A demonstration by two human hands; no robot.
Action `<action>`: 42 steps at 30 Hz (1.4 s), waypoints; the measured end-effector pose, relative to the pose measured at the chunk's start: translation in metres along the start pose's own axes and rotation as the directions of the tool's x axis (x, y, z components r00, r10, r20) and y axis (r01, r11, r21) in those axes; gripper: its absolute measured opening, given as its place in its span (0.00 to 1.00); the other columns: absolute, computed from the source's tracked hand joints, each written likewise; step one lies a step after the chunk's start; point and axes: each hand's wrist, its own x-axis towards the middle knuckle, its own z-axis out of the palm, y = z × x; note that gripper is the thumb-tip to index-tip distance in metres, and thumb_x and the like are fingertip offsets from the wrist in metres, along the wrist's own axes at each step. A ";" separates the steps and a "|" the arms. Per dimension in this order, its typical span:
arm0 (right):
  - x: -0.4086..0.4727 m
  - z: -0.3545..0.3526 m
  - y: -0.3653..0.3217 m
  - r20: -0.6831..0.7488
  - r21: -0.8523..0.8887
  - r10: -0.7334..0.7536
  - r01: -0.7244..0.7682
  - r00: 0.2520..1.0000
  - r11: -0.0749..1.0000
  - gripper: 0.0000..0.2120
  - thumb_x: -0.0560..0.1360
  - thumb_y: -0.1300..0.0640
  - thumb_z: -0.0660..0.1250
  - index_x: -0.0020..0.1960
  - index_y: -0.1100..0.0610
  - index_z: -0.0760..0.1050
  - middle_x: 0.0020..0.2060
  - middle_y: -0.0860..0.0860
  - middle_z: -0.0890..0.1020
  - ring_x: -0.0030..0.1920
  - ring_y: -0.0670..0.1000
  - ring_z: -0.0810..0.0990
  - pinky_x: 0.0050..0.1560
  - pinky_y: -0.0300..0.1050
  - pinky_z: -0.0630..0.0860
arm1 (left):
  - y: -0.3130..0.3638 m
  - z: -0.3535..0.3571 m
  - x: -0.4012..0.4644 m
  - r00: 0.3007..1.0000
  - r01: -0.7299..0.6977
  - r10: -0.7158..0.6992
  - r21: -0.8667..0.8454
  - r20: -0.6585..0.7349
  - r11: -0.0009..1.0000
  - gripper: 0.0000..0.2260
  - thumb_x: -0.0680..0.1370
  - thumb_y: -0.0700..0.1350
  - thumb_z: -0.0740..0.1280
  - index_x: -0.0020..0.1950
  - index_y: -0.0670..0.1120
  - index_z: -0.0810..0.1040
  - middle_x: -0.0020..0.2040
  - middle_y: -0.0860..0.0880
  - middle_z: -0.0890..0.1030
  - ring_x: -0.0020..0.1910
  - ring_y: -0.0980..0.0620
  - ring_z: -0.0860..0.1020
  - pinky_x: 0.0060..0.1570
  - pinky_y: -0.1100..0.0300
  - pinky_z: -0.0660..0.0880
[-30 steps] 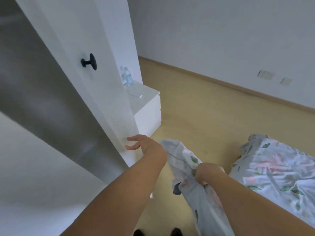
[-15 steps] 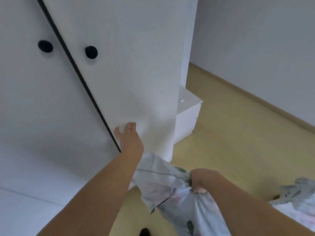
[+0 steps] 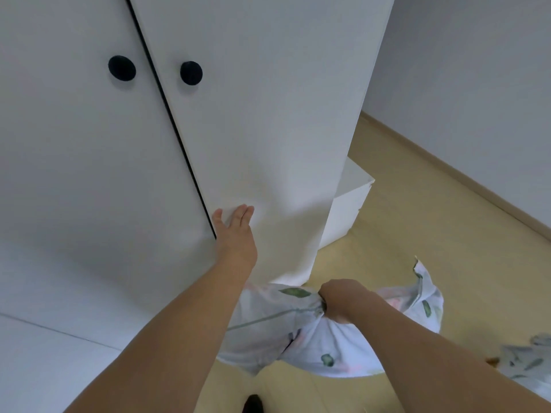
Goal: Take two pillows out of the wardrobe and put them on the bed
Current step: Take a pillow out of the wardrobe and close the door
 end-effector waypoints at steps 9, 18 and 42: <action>0.024 -0.007 0.000 0.016 -0.027 0.012 -0.011 1.000 1.000 0.09 0.76 0.64 0.58 0.46 0.60 0.78 0.31 0.48 0.70 0.37 0.53 0.74 0.38 0.44 0.70 | -0.022 0.009 0.025 0.999 -0.017 0.016 -0.026 -0.028 1.000 0.28 0.77 0.45 0.53 0.77 0.44 0.60 0.78 0.51 0.34 0.77 0.53 0.33 0.71 0.34 0.40; 0.046 -0.011 -0.004 0.011 0.006 0.032 -0.032 0.999 0.999 0.07 0.77 0.60 0.59 0.41 0.56 0.72 0.31 0.47 0.70 0.38 0.52 0.74 0.40 0.42 0.69 | -0.023 0.026 0.031 0.994 -0.050 0.046 -0.041 -0.103 0.998 0.25 0.76 0.43 0.54 0.74 0.44 0.65 0.78 0.49 0.32 0.76 0.50 0.31 0.68 0.31 0.36; 0.036 -0.012 -0.010 -0.012 0.024 0.061 -0.060 0.998 0.998 0.07 0.77 0.59 0.60 0.43 0.56 0.76 0.32 0.47 0.71 0.38 0.51 0.75 0.40 0.41 0.71 | -0.021 0.022 0.030 0.993 -0.069 0.062 -0.074 -0.097 0.995 0.29 0.77 0.44 0.51 0.79 0.44 0.52 0.79 0.49 0.34 0.77 0.50 0.33 0.68 0.30 0.36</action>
